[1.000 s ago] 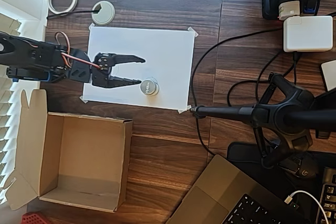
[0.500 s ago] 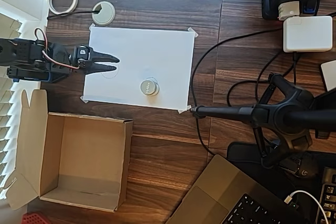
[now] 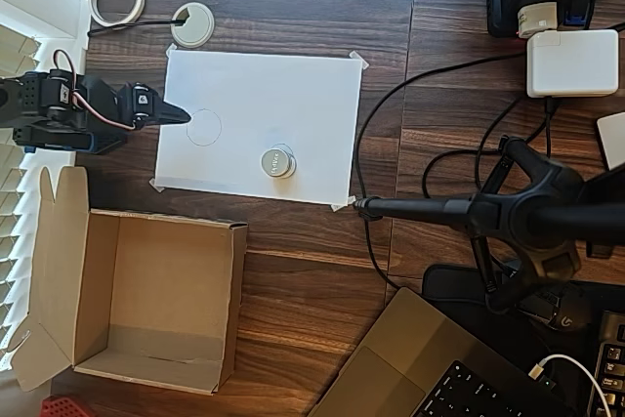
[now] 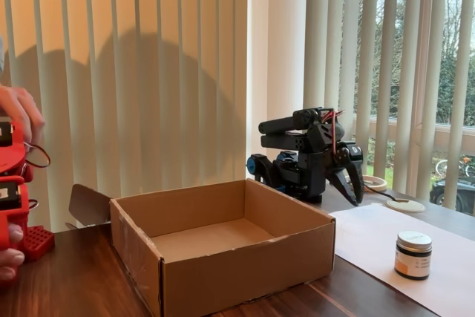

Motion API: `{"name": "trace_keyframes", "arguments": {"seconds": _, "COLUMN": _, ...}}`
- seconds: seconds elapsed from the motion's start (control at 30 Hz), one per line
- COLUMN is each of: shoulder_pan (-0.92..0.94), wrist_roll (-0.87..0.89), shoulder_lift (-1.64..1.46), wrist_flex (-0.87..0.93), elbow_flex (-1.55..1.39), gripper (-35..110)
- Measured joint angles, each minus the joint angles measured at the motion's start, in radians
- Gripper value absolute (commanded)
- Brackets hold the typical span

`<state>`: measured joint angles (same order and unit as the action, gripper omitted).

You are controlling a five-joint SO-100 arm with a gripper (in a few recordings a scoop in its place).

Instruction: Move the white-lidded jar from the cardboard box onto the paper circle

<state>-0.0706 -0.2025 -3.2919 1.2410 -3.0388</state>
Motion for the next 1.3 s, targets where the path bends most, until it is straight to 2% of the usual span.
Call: {"name": "trace_keyframes", "arguments": {"seconds": 1.3, "shoulder_pan": 0.02, "wrist_roll": 0.028, "shoulder_lift": -0.058, "wrist_flex": 0.049, "elbow_flex": 0.0, "gripper": 0}}
